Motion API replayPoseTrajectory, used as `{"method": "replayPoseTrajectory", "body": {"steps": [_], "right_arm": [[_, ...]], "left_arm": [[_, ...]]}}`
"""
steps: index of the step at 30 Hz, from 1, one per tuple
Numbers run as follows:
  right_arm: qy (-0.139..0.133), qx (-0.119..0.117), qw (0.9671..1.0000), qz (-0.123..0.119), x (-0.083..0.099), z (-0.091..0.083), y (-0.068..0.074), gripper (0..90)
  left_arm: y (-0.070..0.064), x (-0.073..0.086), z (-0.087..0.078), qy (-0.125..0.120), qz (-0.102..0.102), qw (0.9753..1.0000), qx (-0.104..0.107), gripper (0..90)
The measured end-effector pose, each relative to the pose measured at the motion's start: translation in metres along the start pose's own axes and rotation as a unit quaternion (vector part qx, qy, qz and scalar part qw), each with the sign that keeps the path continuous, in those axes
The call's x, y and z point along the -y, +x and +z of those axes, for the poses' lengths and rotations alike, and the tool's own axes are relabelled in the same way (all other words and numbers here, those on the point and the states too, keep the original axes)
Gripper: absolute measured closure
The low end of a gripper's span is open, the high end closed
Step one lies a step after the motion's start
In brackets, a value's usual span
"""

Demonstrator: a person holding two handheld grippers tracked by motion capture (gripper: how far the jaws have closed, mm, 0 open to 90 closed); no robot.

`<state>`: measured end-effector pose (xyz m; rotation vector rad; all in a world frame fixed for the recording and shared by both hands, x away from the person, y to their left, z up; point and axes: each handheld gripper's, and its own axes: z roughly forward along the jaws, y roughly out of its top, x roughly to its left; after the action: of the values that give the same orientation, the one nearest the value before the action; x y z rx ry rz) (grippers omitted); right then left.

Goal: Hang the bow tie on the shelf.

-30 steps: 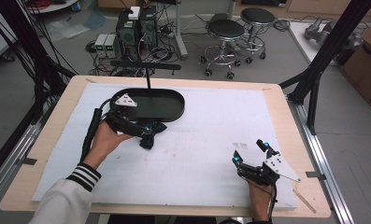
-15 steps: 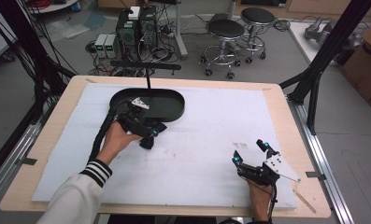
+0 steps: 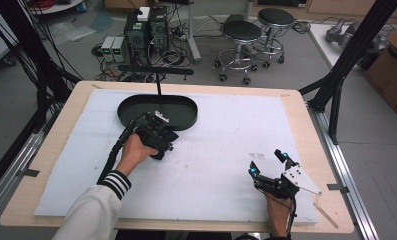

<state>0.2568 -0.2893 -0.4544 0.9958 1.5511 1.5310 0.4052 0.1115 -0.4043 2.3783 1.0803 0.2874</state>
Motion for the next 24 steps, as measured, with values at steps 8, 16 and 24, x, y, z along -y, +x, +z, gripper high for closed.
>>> {"method": "replayPoseTrajectory", "body": {"steps": [8,16,24], "right_arm": [[0.000,0.000,1.0000,0.000,0.000,0.000,0.000,3.9],[0.000,0.000,1.0000,0.000,0.000,0.000,0.000,3.9],[0.000,0.000,1.0000,0.000,0.000,0.000,0.000,3.9]], "left_arm": [[0.003,-0.001,0.004,0.011,-0.026,0.9995,-0.011,42.3],[0.001,-0.001,0.011,0.029,-0.020,0.9992,-0.017,47.8],[-0.003,-0.004,0.015,0.042,-0.028,0.9980,-0.039,58.9]]}}
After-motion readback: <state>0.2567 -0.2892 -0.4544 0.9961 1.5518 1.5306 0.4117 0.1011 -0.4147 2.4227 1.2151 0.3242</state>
